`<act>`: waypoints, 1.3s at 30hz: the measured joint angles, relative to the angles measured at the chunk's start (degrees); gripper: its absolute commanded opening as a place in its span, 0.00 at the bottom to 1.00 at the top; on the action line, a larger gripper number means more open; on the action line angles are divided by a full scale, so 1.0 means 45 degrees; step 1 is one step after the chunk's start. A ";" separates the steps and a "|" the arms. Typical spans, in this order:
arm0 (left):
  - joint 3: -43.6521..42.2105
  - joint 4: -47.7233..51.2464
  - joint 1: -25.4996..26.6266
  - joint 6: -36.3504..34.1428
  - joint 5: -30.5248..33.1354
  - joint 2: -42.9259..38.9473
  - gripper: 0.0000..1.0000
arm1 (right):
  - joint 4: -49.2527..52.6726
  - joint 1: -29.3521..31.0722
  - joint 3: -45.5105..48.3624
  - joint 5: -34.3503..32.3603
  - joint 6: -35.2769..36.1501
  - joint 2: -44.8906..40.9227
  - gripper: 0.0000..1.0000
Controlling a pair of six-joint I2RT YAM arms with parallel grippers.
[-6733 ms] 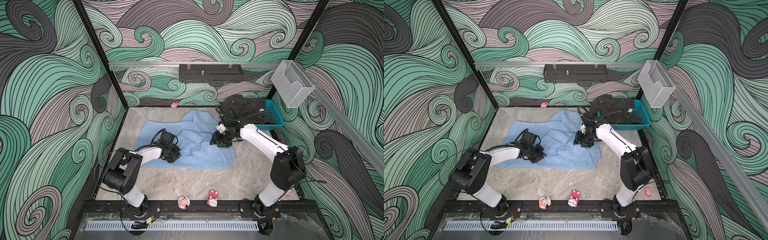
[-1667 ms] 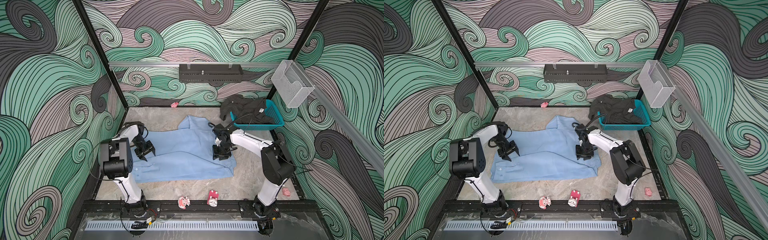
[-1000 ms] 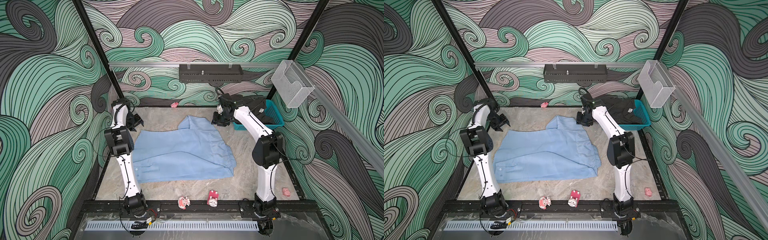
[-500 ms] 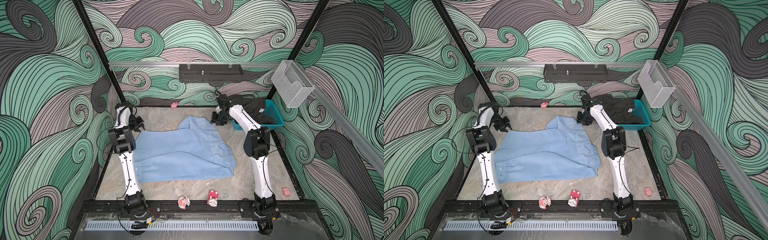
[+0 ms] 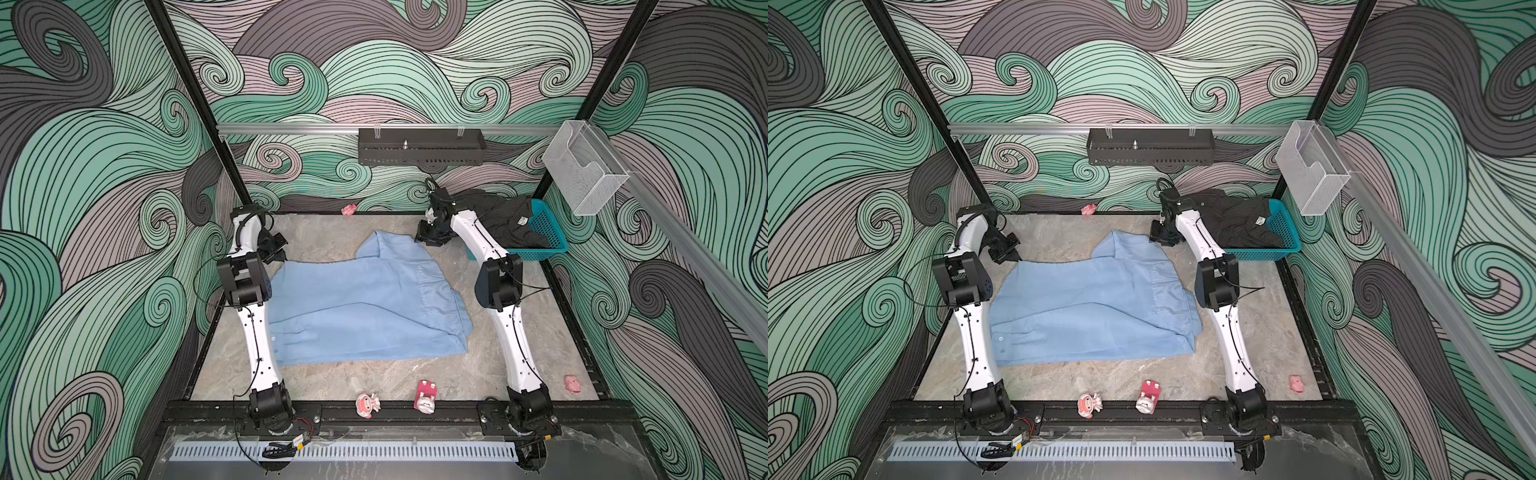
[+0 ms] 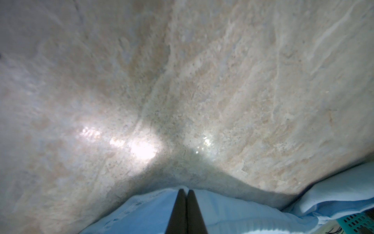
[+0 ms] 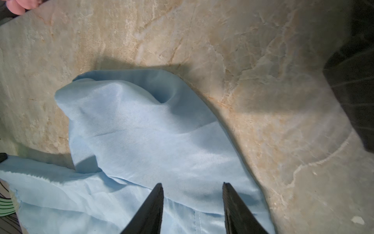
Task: Fold and stack the long sleeve shirts
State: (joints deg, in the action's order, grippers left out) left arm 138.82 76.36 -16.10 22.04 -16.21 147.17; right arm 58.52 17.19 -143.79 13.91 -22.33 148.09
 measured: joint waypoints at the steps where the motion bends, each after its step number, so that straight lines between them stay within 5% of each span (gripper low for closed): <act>1: 0.0000 0.0029 0.0000 -0.0005 -0.0015 0.0000 0.00 | -0.0053 0.0000 0.0005 0.0019 0.0092 0.0087 0.51; 16: 0.0000 0.0452 0.0000 -0.0049 -0.0272 0.0000 0.00 | -0.1588 0.0253 -0.1773 -0.0097 0.1316 0.1705 0.53; 19: 0.0000 0.0466 0.0000 -0.0058 -0.0321 0.0000 0.00 | -0.1889 0.0277 -0.2312 -0.0078 0.1360 0.2409 0.45; 25: 0.0000 0.0471 0.0000 -0.0117 -0.0393 0.0000 0.00 | -0.2288 0.0282 -0.2438 0.0039 0.1423 0.2764 0.01; 39: 0.0000 0.0471 -0.0058 -0.0199 -0.0617 -0.0117 0.00 | -0.2516 0.0427 -0.0379 -0.1107 0.3109 -0.1039 0.00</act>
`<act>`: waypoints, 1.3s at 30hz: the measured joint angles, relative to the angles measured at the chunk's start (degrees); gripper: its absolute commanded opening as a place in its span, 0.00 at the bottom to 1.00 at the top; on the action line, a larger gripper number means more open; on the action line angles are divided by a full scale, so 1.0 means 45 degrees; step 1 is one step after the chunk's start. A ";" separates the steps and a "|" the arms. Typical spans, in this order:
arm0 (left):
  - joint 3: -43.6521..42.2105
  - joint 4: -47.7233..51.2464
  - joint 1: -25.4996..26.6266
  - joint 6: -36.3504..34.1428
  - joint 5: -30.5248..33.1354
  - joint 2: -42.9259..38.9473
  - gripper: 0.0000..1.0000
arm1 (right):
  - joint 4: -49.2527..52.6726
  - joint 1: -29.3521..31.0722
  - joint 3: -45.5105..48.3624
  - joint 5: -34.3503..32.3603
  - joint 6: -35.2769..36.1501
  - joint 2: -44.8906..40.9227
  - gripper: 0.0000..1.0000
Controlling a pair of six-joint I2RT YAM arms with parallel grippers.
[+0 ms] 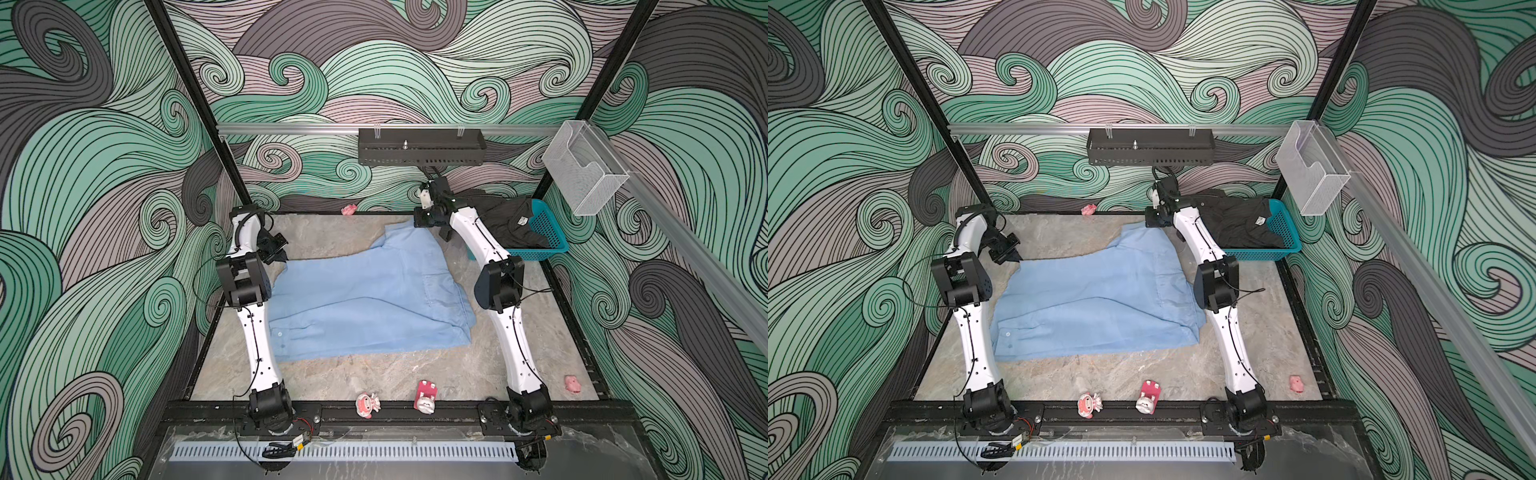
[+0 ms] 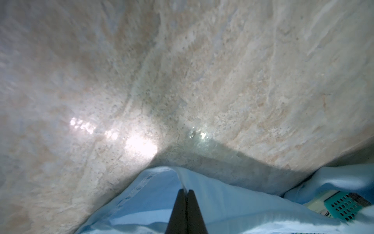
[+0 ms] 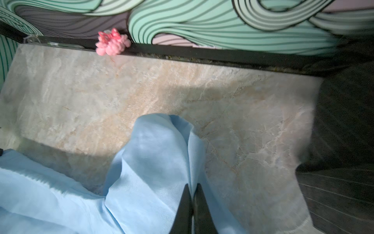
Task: Fold and stack the long sleeve shirts
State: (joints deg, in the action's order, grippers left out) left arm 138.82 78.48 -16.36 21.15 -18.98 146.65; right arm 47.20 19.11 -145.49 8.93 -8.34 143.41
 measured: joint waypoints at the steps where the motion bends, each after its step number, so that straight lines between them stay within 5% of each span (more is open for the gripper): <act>1: 0.0000 0.0010 0.0000 -0.0024 -0.0029 -0.0019 0.00 | -0.0015 0.0039 0.0170 -0.0044 0.0102 -0.0233 0.00; 13: -0.1545 -0.0024 0.0000 -0.0510 -0.0117 -0.1608 0.00 | -0.0398 0.0704 0.5037 -0.0865 0.0500 -0.1729 0.00; 26: -0.5892 -0.1059 0.0000 -0.0704 -0.0097 -0.4755 0.00 | -0.1894 0.0758 0.9865 -0.1209 0.0520 -0.6698 0.00; 39: -1.0035 -0.2390 0.0000 -0.0563 0.1088 -0.6994 0.00 | -0.2419 0.1219 1.3998 -0.1608 0.0510 -0.8150 0.00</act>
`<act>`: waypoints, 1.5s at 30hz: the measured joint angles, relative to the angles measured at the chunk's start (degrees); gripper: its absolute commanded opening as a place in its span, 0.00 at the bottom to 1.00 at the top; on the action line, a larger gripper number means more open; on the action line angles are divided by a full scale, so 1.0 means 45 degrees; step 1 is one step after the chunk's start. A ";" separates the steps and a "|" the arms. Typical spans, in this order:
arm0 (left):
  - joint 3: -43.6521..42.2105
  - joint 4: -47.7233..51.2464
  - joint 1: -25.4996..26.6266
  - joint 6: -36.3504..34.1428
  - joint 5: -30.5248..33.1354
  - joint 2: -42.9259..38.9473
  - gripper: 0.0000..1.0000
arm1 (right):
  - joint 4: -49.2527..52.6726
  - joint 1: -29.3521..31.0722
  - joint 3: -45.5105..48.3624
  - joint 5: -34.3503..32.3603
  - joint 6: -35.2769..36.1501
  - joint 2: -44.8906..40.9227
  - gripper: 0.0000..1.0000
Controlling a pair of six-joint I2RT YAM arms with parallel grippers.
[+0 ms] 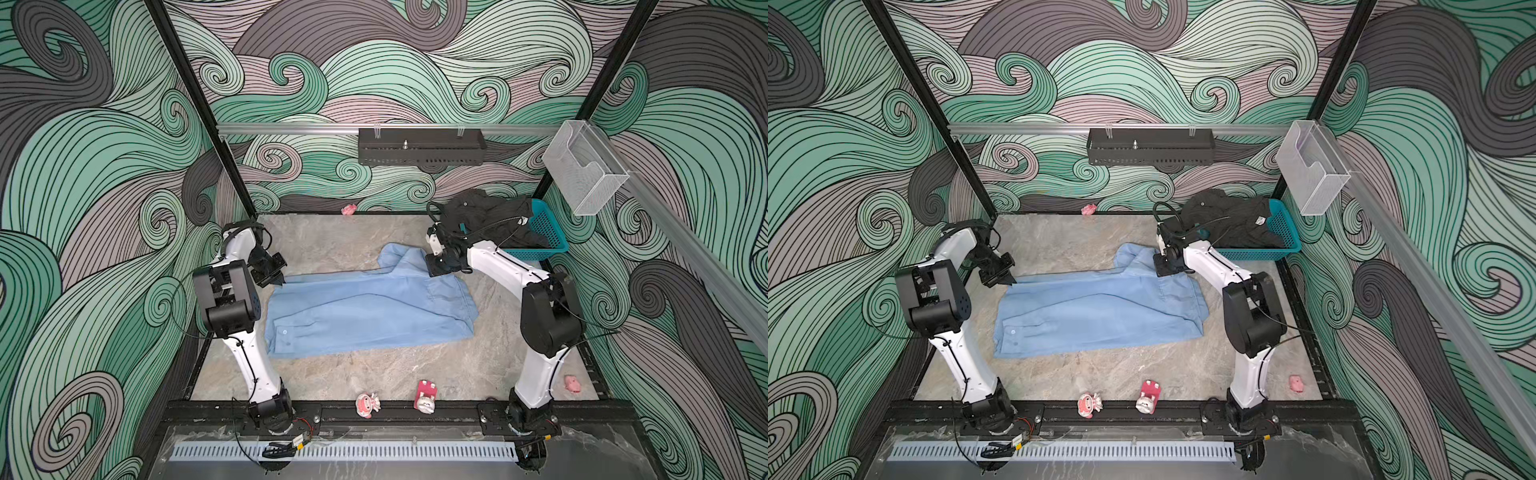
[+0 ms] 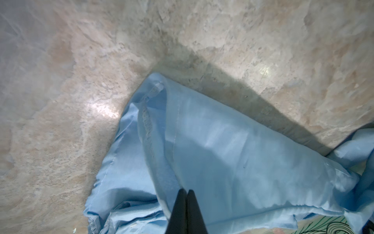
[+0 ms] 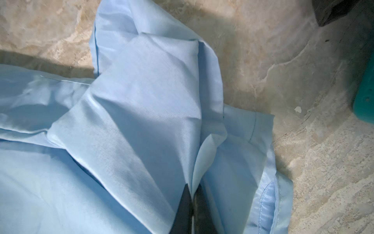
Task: Fold and stack the long sleeve shirts
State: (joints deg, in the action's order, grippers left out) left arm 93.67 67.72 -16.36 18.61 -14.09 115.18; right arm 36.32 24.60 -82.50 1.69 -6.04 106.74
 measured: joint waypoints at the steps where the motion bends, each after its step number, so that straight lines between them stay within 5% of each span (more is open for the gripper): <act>1: -0.0170 -0.0044 0.0000 0.0010 0.0126 -0.0087 0.00 | -0.0058 0.0073 0.0296 -0.0053 0.0000 -0.0194 0.00; 18: -0.1020 -0.0058 0.0364 0.0301 0.1894 -0.0262 0.00 | -0.0437 0.0777 0.2798 -0.0374 -0.0044 -0.1137 0.00; 22: -0.1243 0.0112 0.0364 0.0359 0.2225 -0.0262 0.12 | -0.0418 0.0869 0.2963 -0.0369 -0.0073 -0.1137 0.00; 25: -0.1409 0.0257 0.0369 0.0423 0.2560 -0.0262 0.33 | -0.0384 0.1001 0.3060 -0.0359 -0.0083 -0.1137 0.08; 29: -0.1452 0.0379 0.0369 0.0588 0.2827 -0.0393 0.48 | -0.0049 0.1234 0.3113 -0.0097 -0.0204 -0.1375 0.30; 37: -0.0855 0.0437 0.1554 0.0578 0.2191 -0.2098 0.47 | 0.0651 0.1491 0.2744 0.0160 -0.0729 -0.3473 0.47; 45: -0.1239 -0.0194 0.2871 0.0937 0.0272 -0.0865 0.48 | 0.1404 0.0748 -0.2229 0.0102 -0.0991 0.0097 0.53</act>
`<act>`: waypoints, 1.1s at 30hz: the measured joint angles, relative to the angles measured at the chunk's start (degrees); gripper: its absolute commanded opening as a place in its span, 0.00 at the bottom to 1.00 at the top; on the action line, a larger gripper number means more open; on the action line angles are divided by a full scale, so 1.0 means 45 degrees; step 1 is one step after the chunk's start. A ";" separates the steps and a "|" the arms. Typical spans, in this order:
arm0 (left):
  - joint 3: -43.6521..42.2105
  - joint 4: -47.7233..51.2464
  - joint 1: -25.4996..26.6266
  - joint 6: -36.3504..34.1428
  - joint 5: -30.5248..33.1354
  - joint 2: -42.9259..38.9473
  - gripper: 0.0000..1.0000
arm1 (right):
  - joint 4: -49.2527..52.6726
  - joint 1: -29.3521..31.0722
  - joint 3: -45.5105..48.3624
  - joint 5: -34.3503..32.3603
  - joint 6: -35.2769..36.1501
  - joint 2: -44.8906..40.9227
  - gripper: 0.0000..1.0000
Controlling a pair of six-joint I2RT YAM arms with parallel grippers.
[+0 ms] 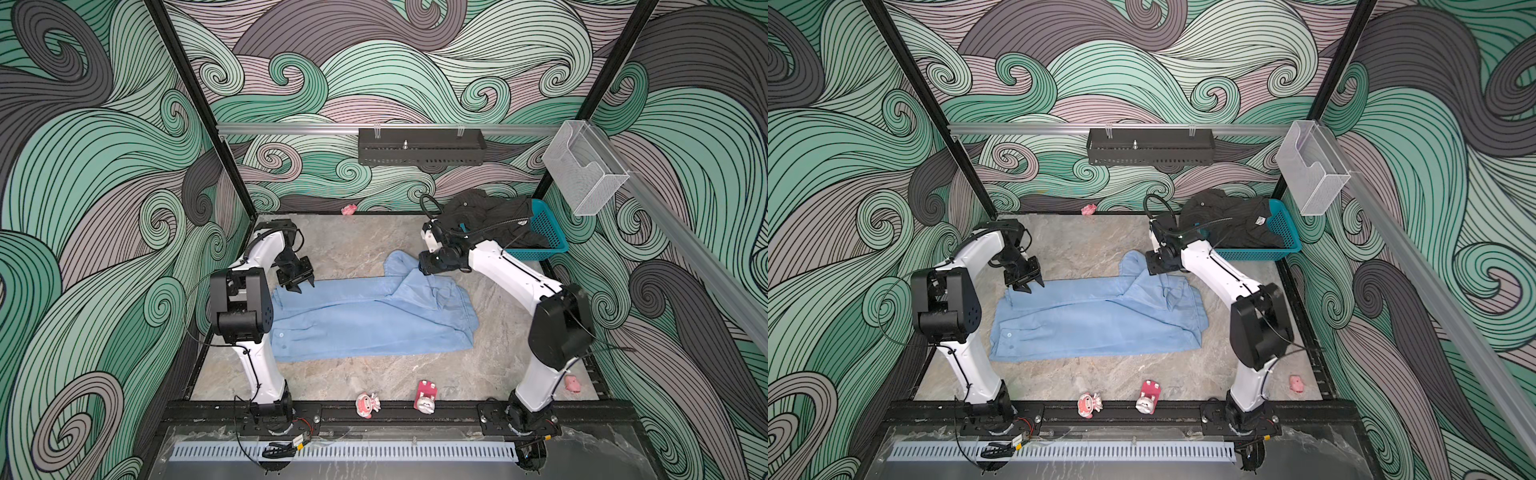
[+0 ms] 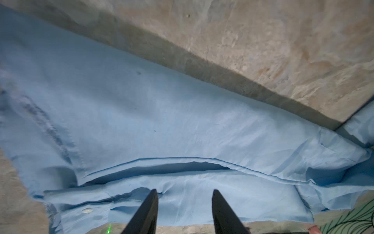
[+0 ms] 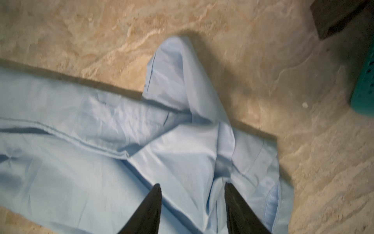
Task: Fold and stack the long sleeve shirts
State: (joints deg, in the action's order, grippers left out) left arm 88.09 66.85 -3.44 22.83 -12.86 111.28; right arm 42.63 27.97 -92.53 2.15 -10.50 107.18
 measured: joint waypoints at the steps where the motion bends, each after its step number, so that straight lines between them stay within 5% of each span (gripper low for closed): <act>1: -0.0073 -0.0058 -0.0010 0.0063 -0.0131 0.0219 0.48 | 0.0165 -0.0068 -0.0971 -0.0049 0.0053 0.0792 0.54; 7: -0.0447 -0.0155 -0.0063 0.0180 -0.0452 0.0967 0.48 | 0.1243 -0.0189 -0.5620 -0.0155 0.0495 0.4949 0.59; 13: -0.0466 -0.0160 -0.0063 0.0170 -0.0617 0.1311 0.48 | 0.2467 -0.0185 -0.7752 -0.0117 0.0826 0.7271 0.59; 15: -0.0466 -0.0151 -0.0063 0.0170 -0.0641 0.1336 0.47 | 0.2701 -0.0185 -0.8145 -0.0068 0.0937 0.7674 0.50; 18: -0.0466 -0.0155 -0.0068 0.0170 -0.0656 0.1404 0.46 | 0.3230 -0.0189 -0.9136 0.0000 0.1064 0.8257 0.06; 19: -0.0466 -0.0151 -0.0092 0.0165 -0.0661 0.1428 0.46 | 0.3351 -0.0189 -0.9398 0.0000 0.1093 0.8325 0.00; 26: -0.0466 -0.0151 -0.0121 0.0170 -0.0670 0.1588 0.46 | 0.3691 -0.0126 -1.0112 -0.0597 0.1734 0.7329 0.00; 33: -0.0466 -0.0151 -0.0121 0.0165 -0.0714 0.1982 0.45 | 0.2905 0.0515 -0.8242 -0.1613 0.2453 0.3322 0.01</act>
State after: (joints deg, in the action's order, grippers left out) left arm 86.00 66.17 -3.99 23.57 -16.08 120.20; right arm 55.70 30.28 -129.62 -5.10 0.54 122.13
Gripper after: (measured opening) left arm 0.457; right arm 0.049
